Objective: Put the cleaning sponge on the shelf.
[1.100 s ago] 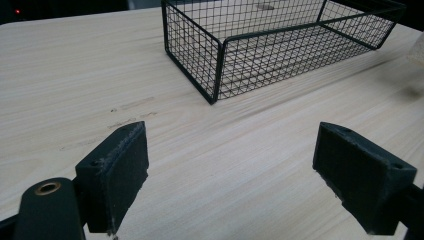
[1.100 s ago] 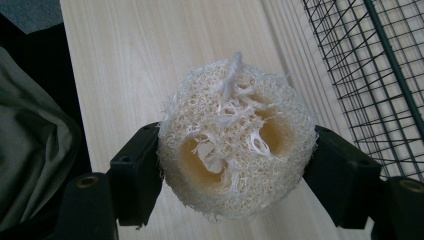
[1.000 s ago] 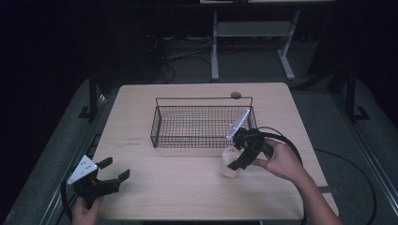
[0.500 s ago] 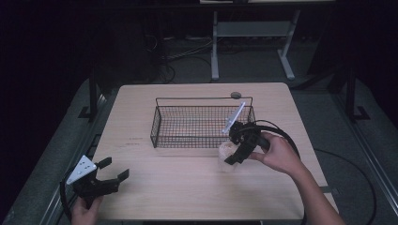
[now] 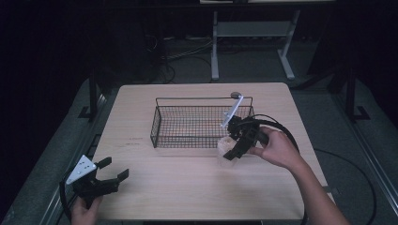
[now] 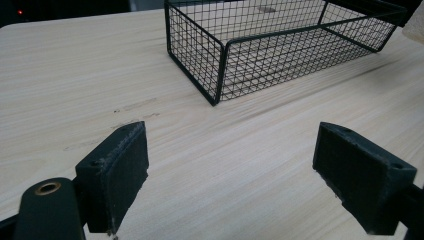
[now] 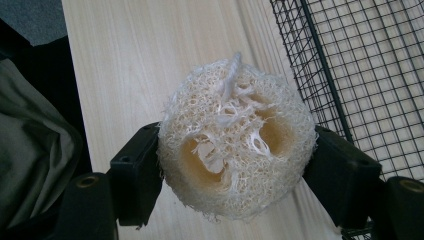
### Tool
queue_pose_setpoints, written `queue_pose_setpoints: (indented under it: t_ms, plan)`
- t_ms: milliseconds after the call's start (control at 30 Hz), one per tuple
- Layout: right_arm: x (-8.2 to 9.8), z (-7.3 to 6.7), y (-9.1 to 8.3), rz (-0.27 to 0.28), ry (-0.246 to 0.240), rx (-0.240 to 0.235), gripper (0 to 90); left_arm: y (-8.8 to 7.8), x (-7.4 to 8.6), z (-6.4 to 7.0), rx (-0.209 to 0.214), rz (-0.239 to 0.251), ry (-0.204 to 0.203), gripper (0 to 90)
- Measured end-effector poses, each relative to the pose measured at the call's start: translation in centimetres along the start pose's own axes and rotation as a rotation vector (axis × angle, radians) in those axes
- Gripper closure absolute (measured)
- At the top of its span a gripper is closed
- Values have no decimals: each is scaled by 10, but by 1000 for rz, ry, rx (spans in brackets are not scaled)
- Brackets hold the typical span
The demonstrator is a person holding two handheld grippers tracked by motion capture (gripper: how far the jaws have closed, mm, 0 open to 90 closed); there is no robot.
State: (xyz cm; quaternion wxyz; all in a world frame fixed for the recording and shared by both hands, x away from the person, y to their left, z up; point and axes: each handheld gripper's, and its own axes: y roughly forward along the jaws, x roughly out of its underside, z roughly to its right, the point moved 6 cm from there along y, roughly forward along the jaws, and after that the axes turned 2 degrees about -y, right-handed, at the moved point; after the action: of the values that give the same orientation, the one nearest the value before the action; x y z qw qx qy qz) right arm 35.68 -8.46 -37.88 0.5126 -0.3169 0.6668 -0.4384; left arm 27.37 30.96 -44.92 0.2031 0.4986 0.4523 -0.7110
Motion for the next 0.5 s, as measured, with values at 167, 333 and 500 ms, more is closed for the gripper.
queue_pose_setpoints:
  t_ms: [167, 333, 500]
  plan:
    - [-4, 3, -4, -3, 2, 3, 277, 0, 0, 0, -1, 0, 0, 138]
    - [-8, 8, -7, -4, 5, 5, 277, 0, 0, 0, -1, 1, -4, 138]
    - [-11, 12, -11, -5, 12, 4, 277, 0, 0, 0, -2, -1, -6, 138]
